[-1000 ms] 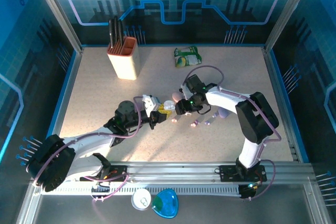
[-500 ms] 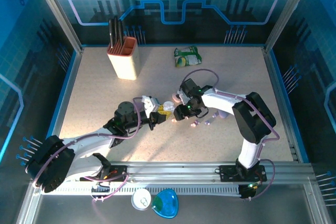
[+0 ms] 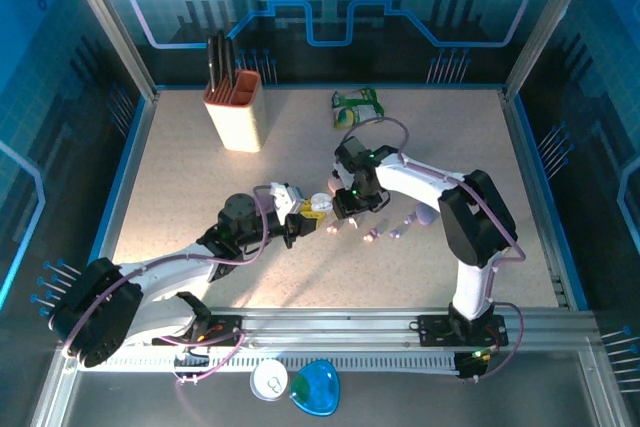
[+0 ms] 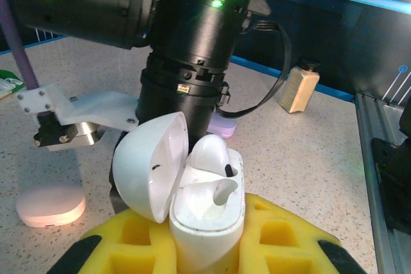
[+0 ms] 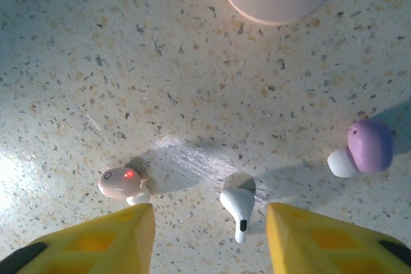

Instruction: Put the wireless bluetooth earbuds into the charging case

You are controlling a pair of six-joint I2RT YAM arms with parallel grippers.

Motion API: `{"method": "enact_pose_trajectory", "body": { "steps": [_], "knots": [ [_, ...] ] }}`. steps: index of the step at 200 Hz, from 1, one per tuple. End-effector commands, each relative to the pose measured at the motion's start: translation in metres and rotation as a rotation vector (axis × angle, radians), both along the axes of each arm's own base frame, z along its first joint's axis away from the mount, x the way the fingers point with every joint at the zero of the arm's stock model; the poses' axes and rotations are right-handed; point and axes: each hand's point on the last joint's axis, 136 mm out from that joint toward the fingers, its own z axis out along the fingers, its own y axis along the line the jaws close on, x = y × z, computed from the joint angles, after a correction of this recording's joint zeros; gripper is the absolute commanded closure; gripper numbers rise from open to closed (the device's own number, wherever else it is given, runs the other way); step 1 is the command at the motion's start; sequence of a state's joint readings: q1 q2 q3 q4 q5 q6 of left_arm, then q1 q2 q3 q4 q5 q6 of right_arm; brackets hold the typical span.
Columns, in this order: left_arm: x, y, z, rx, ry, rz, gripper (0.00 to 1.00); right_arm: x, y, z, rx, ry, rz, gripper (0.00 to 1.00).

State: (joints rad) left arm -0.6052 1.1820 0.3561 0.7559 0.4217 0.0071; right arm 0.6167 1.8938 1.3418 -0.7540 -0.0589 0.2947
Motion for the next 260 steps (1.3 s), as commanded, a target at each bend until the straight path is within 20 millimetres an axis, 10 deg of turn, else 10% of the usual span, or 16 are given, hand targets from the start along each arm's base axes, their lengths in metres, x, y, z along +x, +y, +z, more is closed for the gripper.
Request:
{"method": "enact_pose_trajectory", "body": {
  "steps": [1, 108, 260],
  "knots": [
    [0.001, 0.002, 0.004, -0.004, -0.049, 0.009, 1.0, -0.017, -0.011, -0.011, -0.082, 0.104, 0.03, 0.53],
    [0.0, 0.005, 0.0, 0.002, -0.048, 0.018, 1.0, -0.008, -0.01, -0.036, -0.12, 0.134, 0.019, 0.65],
    [-0.003, 0.005, 0.0, 0.0, -0.038, 0.013, 1.0, -0.006, -0.01, -0.015, -0.124, 0.073, 0.006, 0.66]
  ]
}}
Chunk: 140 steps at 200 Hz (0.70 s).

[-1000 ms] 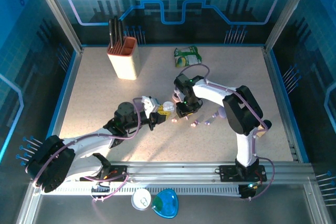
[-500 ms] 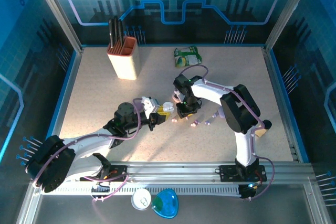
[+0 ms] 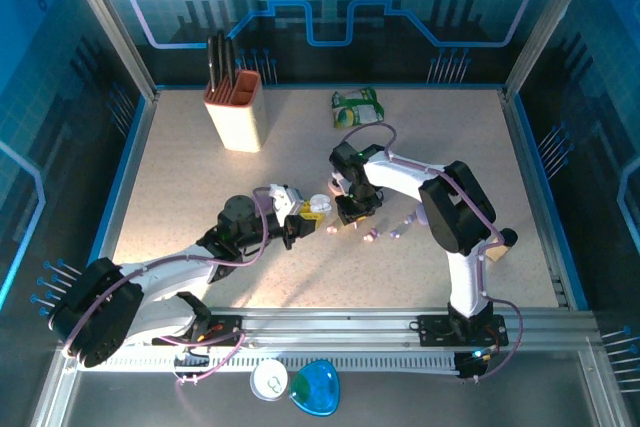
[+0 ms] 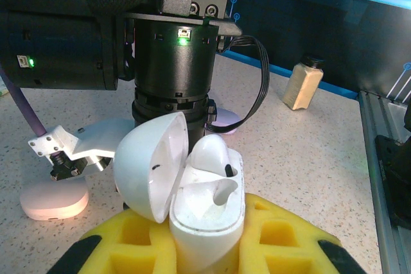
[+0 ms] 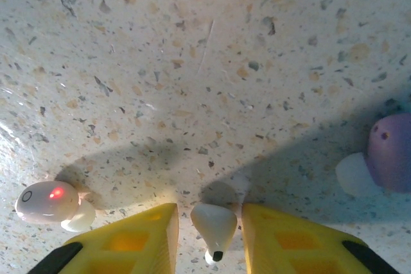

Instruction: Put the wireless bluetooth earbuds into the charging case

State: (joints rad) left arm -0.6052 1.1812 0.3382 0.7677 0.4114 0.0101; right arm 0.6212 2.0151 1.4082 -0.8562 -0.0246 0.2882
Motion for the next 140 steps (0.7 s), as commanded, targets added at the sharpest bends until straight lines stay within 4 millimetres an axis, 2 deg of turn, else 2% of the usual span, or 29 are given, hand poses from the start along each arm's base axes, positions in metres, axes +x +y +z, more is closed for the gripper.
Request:
{"method": "enact_pose_trajectory", "body": {
  "steps": [1, 50, 79, 140],
  "knots": [
    [-0.002, 0.003, 0.005, -0.005, -0.038, 0.003, 1.0, 0.002, 0.001, 0.015, -0.006, -0.034, 0.001, 0.66],
    [-0.003, 0.004, 0.005, -0.006, -0.037, 0.005, 1.0, 0.001, 0.003, 0.019, -0.007, -0.037, 0.014, 0.66],
    [-0.002, 0.004, 0.004, -0.003, -0.036, 0.008, 1.0, 0.002, 0.004, 0.025, 0.001, -0.054, 0.015, 0.62],
    [-0.002, 0.004, 0.004, -0.002, -0.038, 0.006, 1.0, 0.005, 0.008, 0.016, 0.005, -0.039, 0.023, 0.66]
  ]
}}
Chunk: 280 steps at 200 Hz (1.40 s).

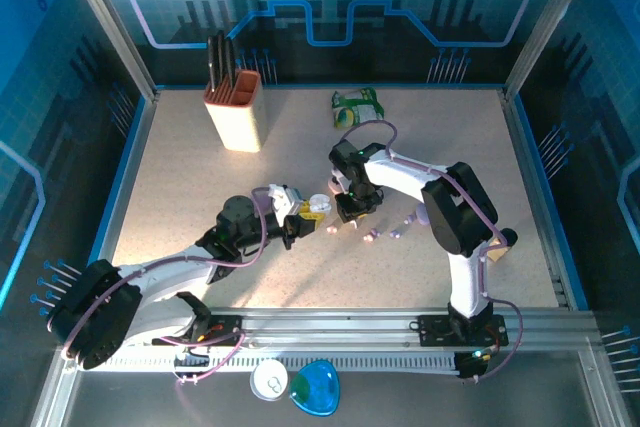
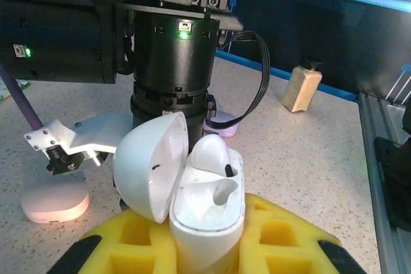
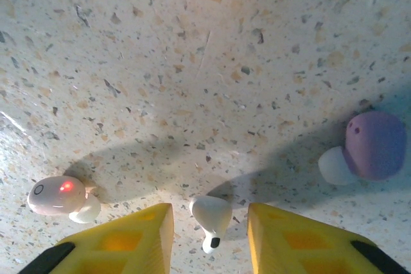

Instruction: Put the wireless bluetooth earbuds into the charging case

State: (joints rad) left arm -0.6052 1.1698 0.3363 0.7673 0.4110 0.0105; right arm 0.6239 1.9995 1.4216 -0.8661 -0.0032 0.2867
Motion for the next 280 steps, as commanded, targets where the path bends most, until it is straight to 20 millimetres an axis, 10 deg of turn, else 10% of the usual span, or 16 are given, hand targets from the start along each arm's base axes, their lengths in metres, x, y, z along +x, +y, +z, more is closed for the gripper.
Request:
{"method": "enact_pose_trajectory", "body": {
  "steps": [1, 171, 227, 280],
  "knots": [
    [-0.001, 0.003, 0.001, 0.004, -0.03, 0.007, 1.0, 0.001, 0.009, 0.008, 0.011, -0.011, 0.02, 0.66],
    [0.004, 0.0, 0.001, 0.012, -0.032, 0.004, 1.0, -0.003, 0.008, -0.009, 0.01, 0.03, 0.035, 0.8],
    [0.005, -0.002, 0.0, 0.012, -0.025, 0.001, 1.0, 0.02, 0.014, 0.04, 0.158, -0.192, 0.011, 0.81],
    [0.006, -0.003, 0.001, 0.008, -0.017, -0.003, 1.0, 0.033, 0.021, 0.134, 0.432, -0.551, 0.054, 0.83]
  ]
}}
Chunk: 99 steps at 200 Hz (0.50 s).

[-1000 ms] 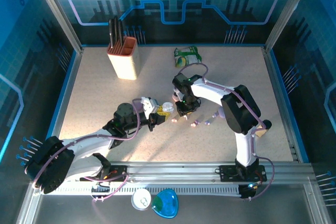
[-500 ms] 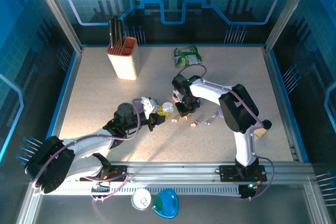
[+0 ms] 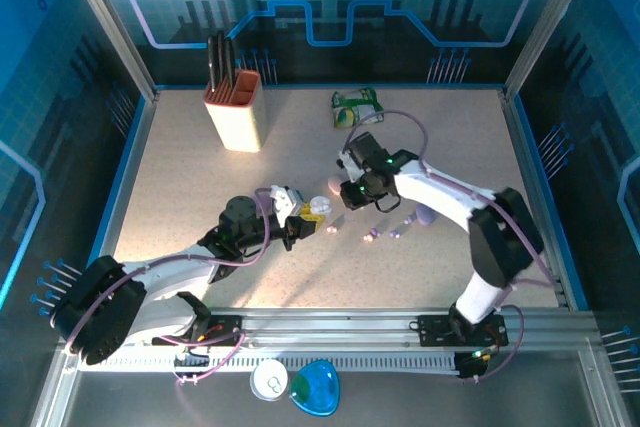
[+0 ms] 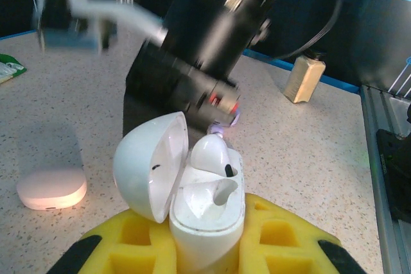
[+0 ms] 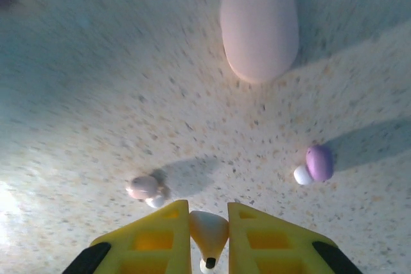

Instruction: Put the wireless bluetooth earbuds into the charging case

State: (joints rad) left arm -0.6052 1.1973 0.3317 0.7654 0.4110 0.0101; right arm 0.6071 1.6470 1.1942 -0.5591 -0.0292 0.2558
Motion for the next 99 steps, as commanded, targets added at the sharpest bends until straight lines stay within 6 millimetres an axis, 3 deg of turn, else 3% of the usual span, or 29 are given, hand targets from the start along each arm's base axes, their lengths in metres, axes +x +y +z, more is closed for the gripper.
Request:
{"method": "enact_pose_trajectory", "body": {
  "steps": [1, 26, 57, 78, 99],
  "knots": [
    [0.005, -0.003, 0.012, -0.012, -0.044, -0.005, 1.0, 0.015, 0.011, 0.056, 0.169, -0.216, 0.036, 0.83],
    [0.006, -0.005, 0.014, -0.018, -0.038, -0.005, 1.0, 0.005, 0.015, 0.107, 0.342, -0.376, 0.086, 0.85],
    [0.007, -0.008, 0.018, -0.036, -0.031, -0.017, 1.0, -0.028, 0.024, 0.165, 0.536, -0.506, 0.227, 0.84],
    [0.006, -0.01, 0.022, -0.044, -0.036, -0.031, 1.0, -0.048, 0.032, 0.182, 0.605, -0.514, 0.307, 0.84],
    [0.007, -0.012, 0.025, -0.048, -0.041, -0.04, 1.0, -0.057, 0.04, 0.183, 0.631, -0.493, 0.349, 0.84]
  ]
}}
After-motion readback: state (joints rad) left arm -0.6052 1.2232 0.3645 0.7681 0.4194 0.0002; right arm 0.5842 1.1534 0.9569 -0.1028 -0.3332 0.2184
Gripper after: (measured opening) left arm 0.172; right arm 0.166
